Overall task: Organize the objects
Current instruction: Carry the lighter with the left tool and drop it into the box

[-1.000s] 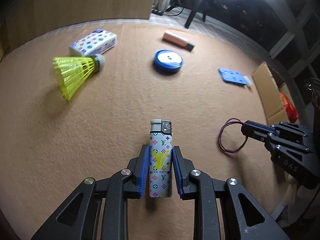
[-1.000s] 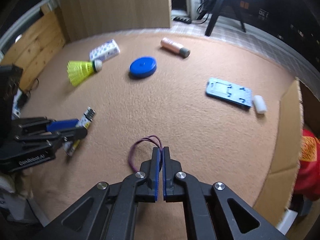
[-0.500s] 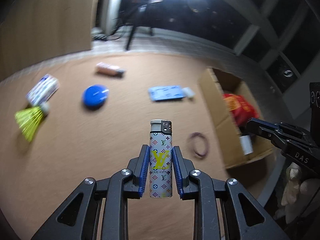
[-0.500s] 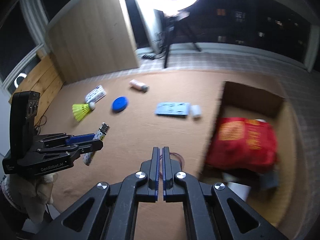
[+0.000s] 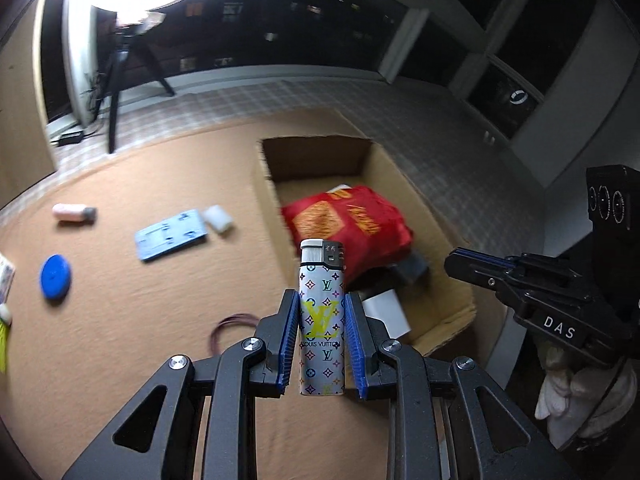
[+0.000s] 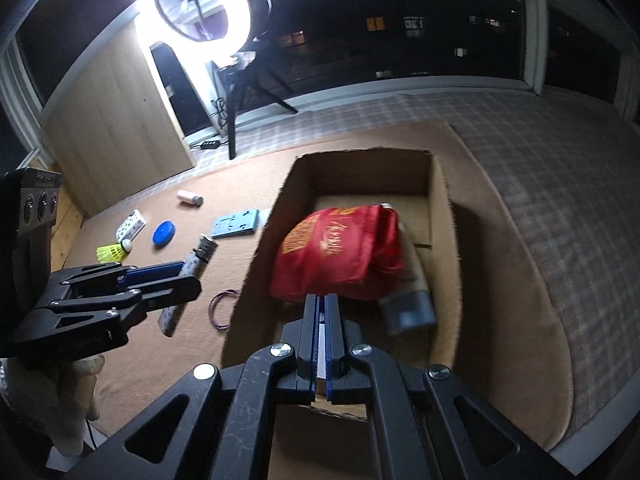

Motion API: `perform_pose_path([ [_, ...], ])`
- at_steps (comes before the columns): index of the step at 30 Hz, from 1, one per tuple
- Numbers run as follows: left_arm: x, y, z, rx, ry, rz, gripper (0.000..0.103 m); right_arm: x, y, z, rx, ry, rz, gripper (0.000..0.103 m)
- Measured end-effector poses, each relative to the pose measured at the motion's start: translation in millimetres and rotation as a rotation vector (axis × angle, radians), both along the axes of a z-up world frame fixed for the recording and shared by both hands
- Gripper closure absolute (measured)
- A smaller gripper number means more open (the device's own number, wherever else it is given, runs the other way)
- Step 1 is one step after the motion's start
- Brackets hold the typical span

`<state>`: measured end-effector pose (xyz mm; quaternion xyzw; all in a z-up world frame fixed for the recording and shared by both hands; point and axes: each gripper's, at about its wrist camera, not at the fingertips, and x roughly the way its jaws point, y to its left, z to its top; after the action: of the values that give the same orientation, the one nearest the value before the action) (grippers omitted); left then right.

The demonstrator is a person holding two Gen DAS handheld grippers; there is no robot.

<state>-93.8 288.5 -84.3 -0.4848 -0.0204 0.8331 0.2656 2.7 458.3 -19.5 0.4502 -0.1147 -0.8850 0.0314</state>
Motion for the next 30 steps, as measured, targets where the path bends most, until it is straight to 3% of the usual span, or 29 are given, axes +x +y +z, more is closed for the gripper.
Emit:
perform_pose_path([
  [3, -2, 19, -10, -0.02, -0.021, -0.038, 0.078, 3, 9, -1, -0.012, 0.0, -0.04, 0.097],
  [7, 0, 43, -22, -0.054, -0.029, -0.092, 0.078, 8, 16, -4, -0.023, 0.0, -0.074, 0.068],
  [15, -2, 65, -37, -0.067, -0.056, -0.149, 0.077, 19, 28, -7, -0.022, 0.007, -0.124, 0.064],
  [17, -2, 64, -37, -0.067, -0.056, -0.143, 0.069, 22, 32, -8, -0.035, 0.01, -0.138, 0.063],
  [20, -2, 57, -33, -0.052, -0.051, -0.12, 0.067, 24, 35, -10, -0.057, 0.013, -0.152, 0.062],
  [26, -5, 20, -24, -0.049, -0.032, -0.059, 0.067, 29, 31, -10, -0.074, 0.035, -0.158, 0.06],
  [30, -9, -13, -33, -0.068, -0.052, 0.003, 0.067, 33, 26, -9, -0.102, 0.051, -0.162, 0.056],
])
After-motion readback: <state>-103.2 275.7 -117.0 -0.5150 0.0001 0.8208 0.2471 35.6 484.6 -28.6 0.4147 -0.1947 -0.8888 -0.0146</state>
